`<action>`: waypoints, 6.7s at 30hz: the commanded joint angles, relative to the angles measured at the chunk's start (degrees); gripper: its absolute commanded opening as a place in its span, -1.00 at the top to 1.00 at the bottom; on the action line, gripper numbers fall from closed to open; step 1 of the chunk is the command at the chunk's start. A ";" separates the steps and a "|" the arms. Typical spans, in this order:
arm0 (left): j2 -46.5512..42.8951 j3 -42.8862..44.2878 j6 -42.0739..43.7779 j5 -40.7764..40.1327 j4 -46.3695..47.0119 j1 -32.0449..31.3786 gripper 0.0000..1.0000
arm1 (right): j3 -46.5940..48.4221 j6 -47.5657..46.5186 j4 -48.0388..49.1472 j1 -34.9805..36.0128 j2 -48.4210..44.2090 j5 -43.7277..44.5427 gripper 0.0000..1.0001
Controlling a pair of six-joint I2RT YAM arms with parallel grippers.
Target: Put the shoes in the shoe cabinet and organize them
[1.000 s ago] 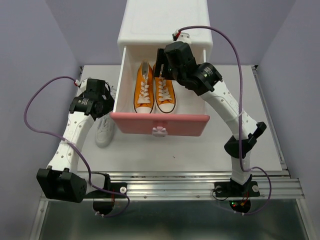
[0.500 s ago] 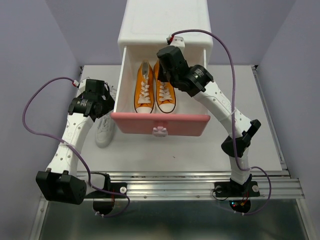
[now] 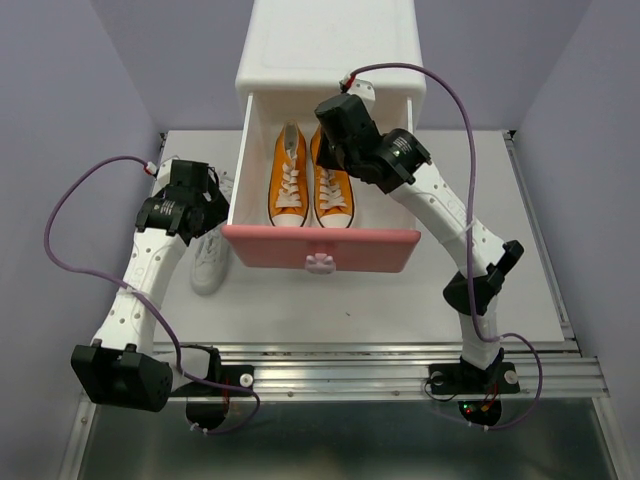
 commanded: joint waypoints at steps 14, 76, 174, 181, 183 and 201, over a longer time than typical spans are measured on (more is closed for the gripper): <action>-1.30 -0.58 -0.78 -1.31 -0.86 0.34 -0.97 | 2.39 2.82 0.10 1.83 0.09 4.70 0.99; -2.09 -0.40 -2.80 -1.13 -1.30 0.34 -0.97 | -9.30 -8.67 18.29 -1.07 -9.05 4.90 -0.99; 3.54 25.03 -26.44 -19.67 -16.50 -90.01 -0.97 | -16.78 -21.26 28.68 -17.16 -6.86 -10.66 -1.00; 2.22 17.63 -36.98 -22.93 -16.50 -88.61 -0.97 | -16.25 -20.74 28.68 -17.69 -6.51 -10.31 -1.00; 3.01 16.57 -37.26 -23.02 -16.50 -86.59 -0.97 | -16.51 -19.77 28.68 -17.69 -6.60 -10.40 -1.00; 2.57 17.09 -30.14 -36.55 -16.41 -73.41 -0.97 | -16.16 -18.45 28.59 -17.69 -7.30 -9.96 -1.00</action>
